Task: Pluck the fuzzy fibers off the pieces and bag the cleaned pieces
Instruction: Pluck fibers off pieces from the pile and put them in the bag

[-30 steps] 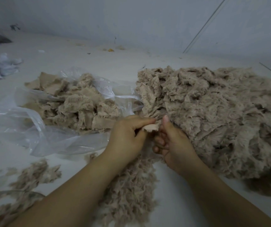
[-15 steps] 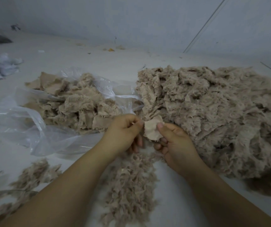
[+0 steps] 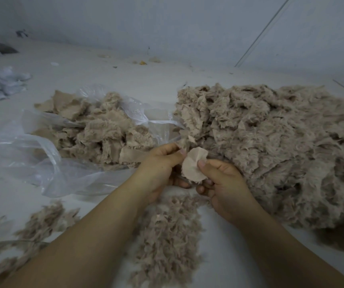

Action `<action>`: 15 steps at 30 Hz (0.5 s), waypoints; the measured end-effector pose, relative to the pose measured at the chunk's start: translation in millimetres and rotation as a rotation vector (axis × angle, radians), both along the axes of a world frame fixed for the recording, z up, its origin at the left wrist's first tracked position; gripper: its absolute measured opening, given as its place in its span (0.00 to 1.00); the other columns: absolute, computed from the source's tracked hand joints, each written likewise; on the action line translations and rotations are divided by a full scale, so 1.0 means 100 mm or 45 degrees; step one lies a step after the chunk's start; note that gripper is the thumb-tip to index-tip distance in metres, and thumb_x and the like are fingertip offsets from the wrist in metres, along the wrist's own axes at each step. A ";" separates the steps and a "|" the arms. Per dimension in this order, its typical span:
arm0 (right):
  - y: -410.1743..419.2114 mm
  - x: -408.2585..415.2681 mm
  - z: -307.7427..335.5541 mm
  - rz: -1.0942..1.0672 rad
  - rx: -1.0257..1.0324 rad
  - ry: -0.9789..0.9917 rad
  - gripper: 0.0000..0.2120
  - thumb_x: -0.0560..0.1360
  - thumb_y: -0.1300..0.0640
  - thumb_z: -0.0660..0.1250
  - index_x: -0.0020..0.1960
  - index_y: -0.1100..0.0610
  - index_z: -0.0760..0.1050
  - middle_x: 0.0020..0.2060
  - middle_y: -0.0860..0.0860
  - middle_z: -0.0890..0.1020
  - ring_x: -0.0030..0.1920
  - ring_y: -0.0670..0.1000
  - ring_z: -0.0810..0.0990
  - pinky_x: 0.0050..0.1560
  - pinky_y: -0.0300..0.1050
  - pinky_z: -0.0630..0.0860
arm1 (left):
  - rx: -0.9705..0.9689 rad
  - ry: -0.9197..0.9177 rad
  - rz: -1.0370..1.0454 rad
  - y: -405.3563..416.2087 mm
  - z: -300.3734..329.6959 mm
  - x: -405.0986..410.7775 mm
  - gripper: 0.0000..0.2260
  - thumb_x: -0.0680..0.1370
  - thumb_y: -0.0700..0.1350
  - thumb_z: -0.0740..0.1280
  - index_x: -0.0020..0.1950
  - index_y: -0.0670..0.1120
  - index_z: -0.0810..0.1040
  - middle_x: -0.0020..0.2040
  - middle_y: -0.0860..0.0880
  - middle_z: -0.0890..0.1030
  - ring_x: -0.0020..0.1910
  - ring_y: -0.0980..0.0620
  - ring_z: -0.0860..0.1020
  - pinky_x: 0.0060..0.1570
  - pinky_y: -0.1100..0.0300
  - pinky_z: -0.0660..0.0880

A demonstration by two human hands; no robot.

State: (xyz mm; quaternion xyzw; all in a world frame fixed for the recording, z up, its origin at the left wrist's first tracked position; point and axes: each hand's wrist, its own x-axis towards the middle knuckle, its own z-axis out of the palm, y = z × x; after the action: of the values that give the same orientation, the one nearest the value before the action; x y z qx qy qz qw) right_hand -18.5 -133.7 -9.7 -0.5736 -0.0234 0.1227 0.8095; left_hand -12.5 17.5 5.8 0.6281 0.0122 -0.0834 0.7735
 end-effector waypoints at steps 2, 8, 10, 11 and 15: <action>0.00 0.00 0.00 0.002 -0.022 -0.011 0.17 0.80 0.58 0.63 0.38 0.56 0.86 0.22 0.47 0.71 0.23 0.42 0.67 0.26 0.35 0.70 | 0.013 -0.009 0.043 -0.01 -0.02 0.01 0.10 0.79 0.43 0.67 0.46 0.37 0.81 0.38 0.39 0.82 0.31 0.46 0.78 0.25 0.59 0.74; 0.00 0.00 0.00 0.024 -0.070 -0.056 0.16 0.81 0.59 0.63 0.40 0.56 0.86 0.38 0.61 0.71 0.26 0.45 0.66 0.27 0.37 0.70 | -0.014 -0.059 0.239 -0.07 -0.07 0.04 0.09 0.77 0.41 0.70 0.39 0.38 0.83 0.31 0.39 0.80 0.24 0.48 0.73 0.20 0.63 0.67; 0.00 -0.01 0.00 0.032 -0.077 -0.063 0.16 0.81 0.59 0.62 0.41 0.57 0.86 0.42 0.62 0.70 0.29 0.47 0.66 0.28 0.37 0.69 | -0.054 -0.065 0.268 -0.08 -0.06 0.06 0.09 0.76 0.40 0.71 0.39 0.37 0.83 0.30 0.39 0.80 0.21 0.49 0.72 0.19 0.64 0.66; 0.00 -0.01 0.00 0.033 -0.073 -0.062 0.16 0.81 0.59 0.62 0.41 0.57 0.86 0.43 0.62 0.70 0.30 0.48 0.65 0.28 0.37 0.69 | -0.077 -0.057 0.276 -0.09 -0.05 0.06 0.09 0.76 0.41 0.71 0.38 0.37 0.83 0.30 0.39 0.79 0.21 0.49 0.71 0.18 0.64 0.65; -0.01 -0.02 0.01 0.018 -0.002 -0.018 0.16 0.80 0.60 0.62 0.39 0.59 0.85 0.27 0.55 0.70 0.25 0.44 0.64 0.26 0.36 0.67 | -0.117 -0.049 0.376 -0.06 -0.04 0.11 0.11 0.78 0.39 0.68 0.37 0.38 0.81 0.25 0.45 0.75 0.18 0.52 0.69 0.16 0.66 0.62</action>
State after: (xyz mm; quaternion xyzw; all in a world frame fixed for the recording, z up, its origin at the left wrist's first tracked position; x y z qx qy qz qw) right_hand -20.0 -134.6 -8.8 -0.5749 -0.0330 0.1245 0.8080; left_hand -1.0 11.9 2.2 0.5849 0.0859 0.0427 0.8054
